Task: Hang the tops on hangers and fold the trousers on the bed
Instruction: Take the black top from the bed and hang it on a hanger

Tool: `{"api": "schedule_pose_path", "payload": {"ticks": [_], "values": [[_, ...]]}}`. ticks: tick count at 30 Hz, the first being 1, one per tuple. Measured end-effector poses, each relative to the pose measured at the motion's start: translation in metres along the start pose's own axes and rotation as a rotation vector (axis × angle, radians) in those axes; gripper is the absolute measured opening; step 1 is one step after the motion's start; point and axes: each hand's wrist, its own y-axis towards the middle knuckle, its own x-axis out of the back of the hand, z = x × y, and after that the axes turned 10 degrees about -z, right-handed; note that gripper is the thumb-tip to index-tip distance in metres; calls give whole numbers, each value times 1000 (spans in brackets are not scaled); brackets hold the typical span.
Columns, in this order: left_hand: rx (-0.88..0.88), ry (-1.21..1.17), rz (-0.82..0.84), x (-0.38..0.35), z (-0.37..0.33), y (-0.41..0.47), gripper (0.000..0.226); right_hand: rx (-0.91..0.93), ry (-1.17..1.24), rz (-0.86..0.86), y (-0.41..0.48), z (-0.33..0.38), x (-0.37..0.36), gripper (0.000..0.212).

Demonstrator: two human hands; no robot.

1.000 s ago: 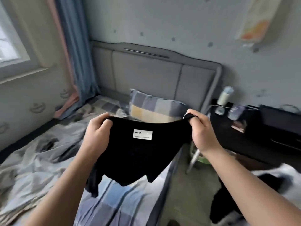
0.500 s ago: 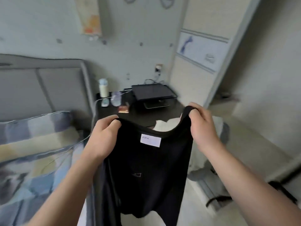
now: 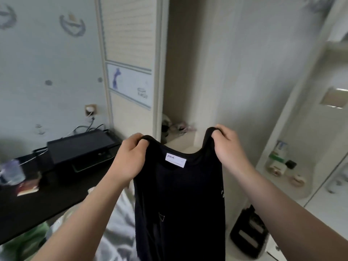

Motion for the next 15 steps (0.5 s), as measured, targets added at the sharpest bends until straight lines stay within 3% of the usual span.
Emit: {"api": "schedule_pose_path", "payload": {"ticks": [15], "values": [[-349,-159,193,-216,-141,246,28,195,-295,-350,243,58,63,26]]}}
